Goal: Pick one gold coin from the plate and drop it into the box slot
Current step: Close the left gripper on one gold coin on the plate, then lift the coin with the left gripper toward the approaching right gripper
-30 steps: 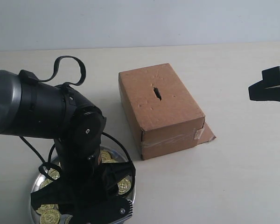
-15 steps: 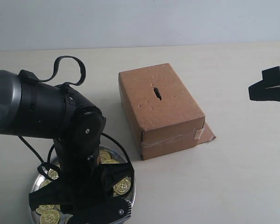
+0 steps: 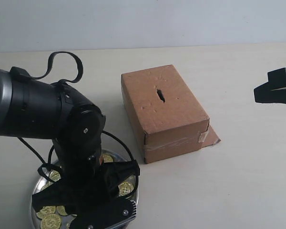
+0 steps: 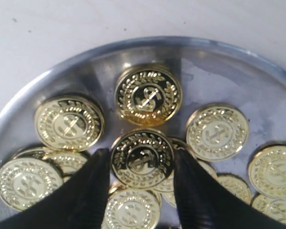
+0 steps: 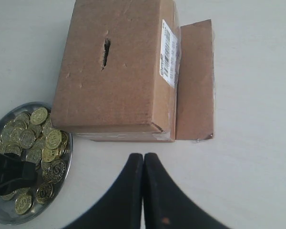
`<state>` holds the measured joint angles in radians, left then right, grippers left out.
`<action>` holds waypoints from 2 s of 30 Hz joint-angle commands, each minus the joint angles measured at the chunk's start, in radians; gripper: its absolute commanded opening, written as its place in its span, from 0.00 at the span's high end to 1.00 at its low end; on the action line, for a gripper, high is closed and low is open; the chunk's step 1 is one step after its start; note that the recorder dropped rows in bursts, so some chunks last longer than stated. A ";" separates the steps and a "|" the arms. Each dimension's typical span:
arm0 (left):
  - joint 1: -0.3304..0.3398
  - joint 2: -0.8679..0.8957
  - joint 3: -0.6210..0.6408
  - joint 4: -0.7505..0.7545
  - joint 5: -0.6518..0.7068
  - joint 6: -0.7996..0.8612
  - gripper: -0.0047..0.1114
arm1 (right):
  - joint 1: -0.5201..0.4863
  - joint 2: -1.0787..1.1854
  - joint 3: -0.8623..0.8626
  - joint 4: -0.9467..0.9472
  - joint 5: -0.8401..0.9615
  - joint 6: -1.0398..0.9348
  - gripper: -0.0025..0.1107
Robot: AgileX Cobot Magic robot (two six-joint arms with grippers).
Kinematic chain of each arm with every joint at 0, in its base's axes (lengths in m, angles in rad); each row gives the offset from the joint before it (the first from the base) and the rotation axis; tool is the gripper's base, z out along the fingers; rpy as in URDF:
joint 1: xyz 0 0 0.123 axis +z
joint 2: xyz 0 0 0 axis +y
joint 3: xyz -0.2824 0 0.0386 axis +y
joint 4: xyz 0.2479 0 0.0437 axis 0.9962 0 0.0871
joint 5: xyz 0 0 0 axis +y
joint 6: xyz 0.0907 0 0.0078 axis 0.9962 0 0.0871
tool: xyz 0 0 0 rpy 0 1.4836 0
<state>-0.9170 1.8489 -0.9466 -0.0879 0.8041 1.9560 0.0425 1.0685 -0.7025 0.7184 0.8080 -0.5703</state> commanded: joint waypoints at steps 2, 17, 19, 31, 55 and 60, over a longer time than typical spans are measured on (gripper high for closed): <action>-0.004 -0.023 0.002 -0.011 0.000 -0.005 0.65 | -0.007 0.002 -0.002 0.009 -0.002 -0.010 0.98; 0.000 -0.293 0.002 0.218 -0.025 -0.608 0.65 | 0.115 0.004 0.075 0.313 0.048 -0.239 0.98; 0.011 -0.327 0.002 0.251 -0.023 -0.737 0.65 | 0.159 0.004 0.103 0.372 -0.006 -0.239 0.98; 0.097 -0.514 0.002 0.189 0.031 -0.923 0.65 | 0.492 0.052 0.126 0.724 -0.294 -0.291 0.98; 0.104 -0.681 0.044 0.036 -0.030 -0.910 0.65 | 0.690 0.378 -0.052 1.026 -0.199 -0.605 0.54; 0.104 -0.696 0.044 -0.020 -0.074 -0.906 0.65 | 0.690 0.378 -0.052 1.026 -0.207 -0.605 0.54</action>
<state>-0.8186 1.1639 -0.9043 -0.0790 0.7489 1.0456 0.7311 1.4449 -0.7446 1.7421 0.6066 -1.1638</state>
